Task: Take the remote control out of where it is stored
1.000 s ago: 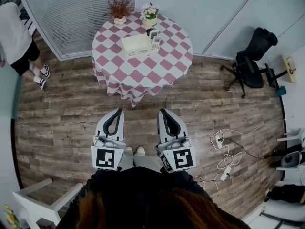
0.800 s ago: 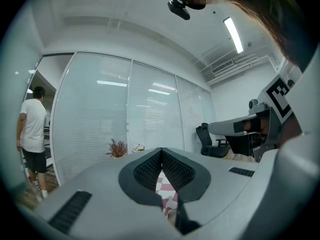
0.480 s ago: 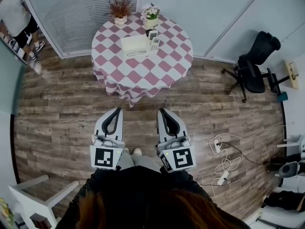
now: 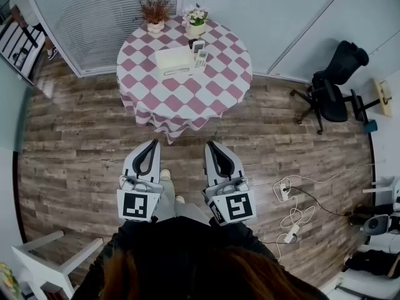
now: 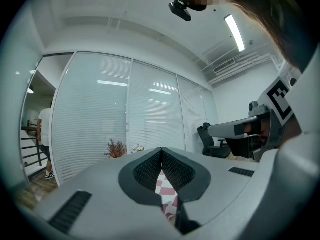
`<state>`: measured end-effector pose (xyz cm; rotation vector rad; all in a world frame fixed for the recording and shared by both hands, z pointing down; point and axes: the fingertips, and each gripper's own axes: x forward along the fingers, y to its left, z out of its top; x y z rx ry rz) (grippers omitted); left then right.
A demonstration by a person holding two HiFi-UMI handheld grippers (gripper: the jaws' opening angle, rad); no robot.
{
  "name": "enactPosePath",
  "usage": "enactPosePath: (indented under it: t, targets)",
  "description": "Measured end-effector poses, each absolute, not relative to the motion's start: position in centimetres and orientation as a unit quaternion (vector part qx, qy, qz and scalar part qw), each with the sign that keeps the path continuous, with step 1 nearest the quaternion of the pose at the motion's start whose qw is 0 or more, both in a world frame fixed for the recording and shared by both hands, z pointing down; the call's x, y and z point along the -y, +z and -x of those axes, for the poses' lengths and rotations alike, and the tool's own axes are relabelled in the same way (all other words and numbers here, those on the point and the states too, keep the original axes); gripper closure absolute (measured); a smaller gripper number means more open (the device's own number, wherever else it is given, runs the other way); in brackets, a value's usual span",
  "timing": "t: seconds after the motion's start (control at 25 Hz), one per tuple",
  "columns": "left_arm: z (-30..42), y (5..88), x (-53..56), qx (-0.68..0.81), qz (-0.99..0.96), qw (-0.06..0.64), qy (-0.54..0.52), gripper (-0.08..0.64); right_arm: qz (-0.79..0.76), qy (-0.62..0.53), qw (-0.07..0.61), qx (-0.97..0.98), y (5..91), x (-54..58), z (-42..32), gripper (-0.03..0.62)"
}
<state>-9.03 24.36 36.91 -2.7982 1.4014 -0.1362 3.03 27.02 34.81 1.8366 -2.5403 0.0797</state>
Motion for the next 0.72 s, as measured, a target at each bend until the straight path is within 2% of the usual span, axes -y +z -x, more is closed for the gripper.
enactPosePath:
  t: [0.72]
  targets:
    - [9.1, 36.9, -15.5, -0.417, 0.908, 0.02, -0.043, 0.554, -0.604, 0.022, 0.008, 0.797, 34.8, -18.8, -1.9, 0.577]
